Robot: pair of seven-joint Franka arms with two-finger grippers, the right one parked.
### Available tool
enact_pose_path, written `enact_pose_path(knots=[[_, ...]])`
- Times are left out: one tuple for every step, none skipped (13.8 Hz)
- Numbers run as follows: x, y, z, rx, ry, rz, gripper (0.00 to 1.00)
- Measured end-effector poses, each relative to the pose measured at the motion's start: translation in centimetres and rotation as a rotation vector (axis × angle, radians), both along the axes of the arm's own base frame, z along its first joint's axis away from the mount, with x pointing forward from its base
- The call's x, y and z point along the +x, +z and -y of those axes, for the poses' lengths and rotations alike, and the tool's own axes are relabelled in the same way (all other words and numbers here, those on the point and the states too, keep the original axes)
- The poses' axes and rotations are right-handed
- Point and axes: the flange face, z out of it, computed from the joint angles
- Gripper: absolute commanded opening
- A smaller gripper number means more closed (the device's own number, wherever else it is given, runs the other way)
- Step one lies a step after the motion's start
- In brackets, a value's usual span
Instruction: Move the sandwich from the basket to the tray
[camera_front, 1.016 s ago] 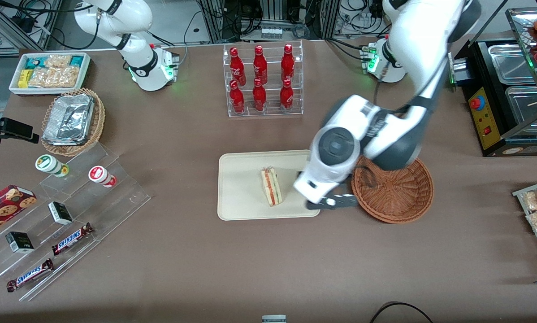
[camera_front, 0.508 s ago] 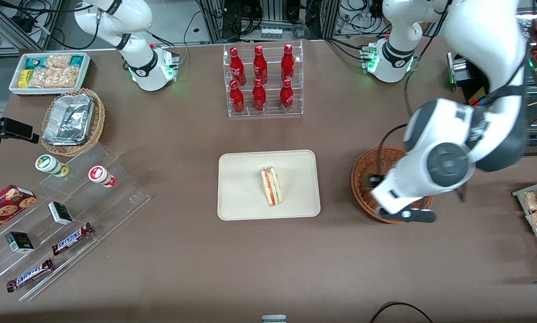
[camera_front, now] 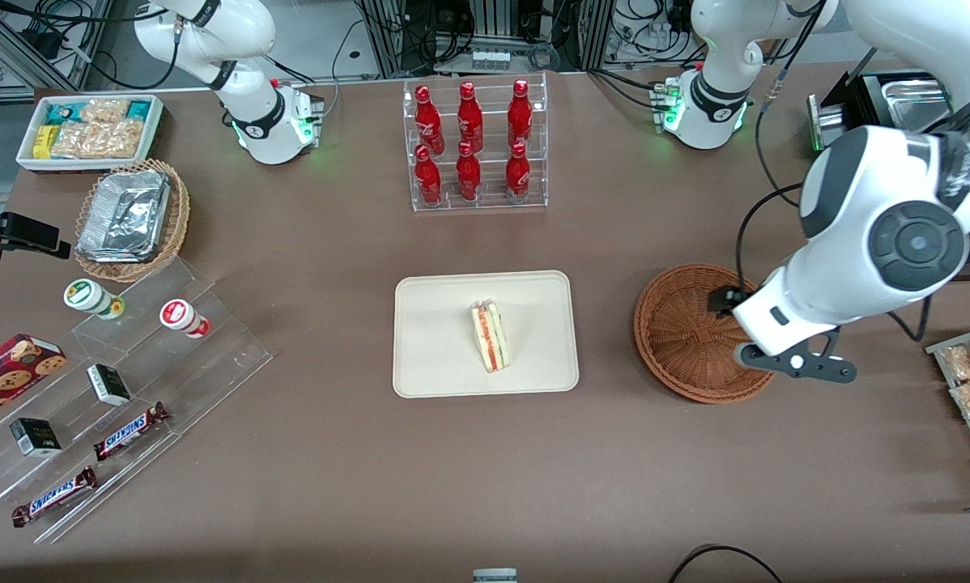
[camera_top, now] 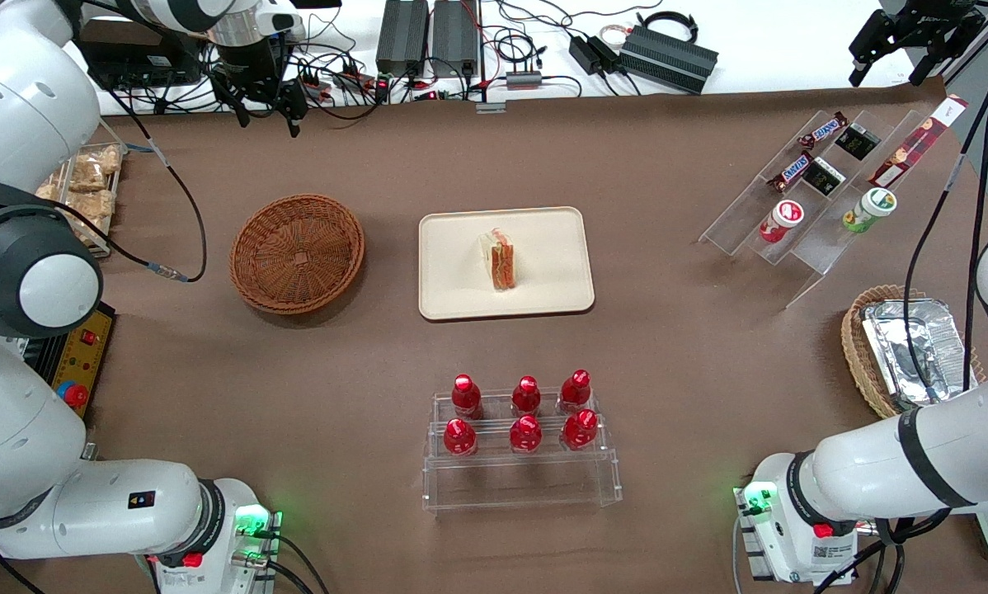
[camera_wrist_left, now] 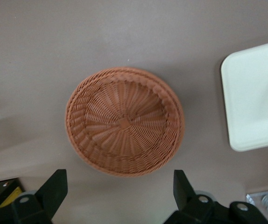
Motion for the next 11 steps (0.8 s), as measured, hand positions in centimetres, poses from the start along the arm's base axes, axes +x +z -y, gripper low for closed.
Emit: enact_pose_path(knots=[[-0.2,0.6,-1.0,-0.008,-0.023,-0.004,1.00],[-0.5,1.4,-2.2,-0.009,-0.042,-0.012,1.00],[-0.8,2.2,-3.4,-0.007,-0.056,-0.018,1.00],[-1.3,3.1,-4.5,-0.008,-0.063,-0.021,1.00],[-1.8,4.0,-5.5,-0.015,-0.055,-0.020,1.00],[-2.4,5.0,-6.7,-0.025,-0.034,-0.017,1.00],[-2.9,6.0,-8.2,-0.035,-0.016,-0.013,1.00],[-3.5,7.0,-9.5,-0.040,-0.006,-0.012,1.00],[-4.1,8.0,-10.9,-0.042,-0.002,-0.009,1.00],[-4.7,8.9,-11.8,-0.040,0.002,-0.006,1.00],[-5.2,9.8,-12.5,-0.037,0.009,-0.002,1.00]])
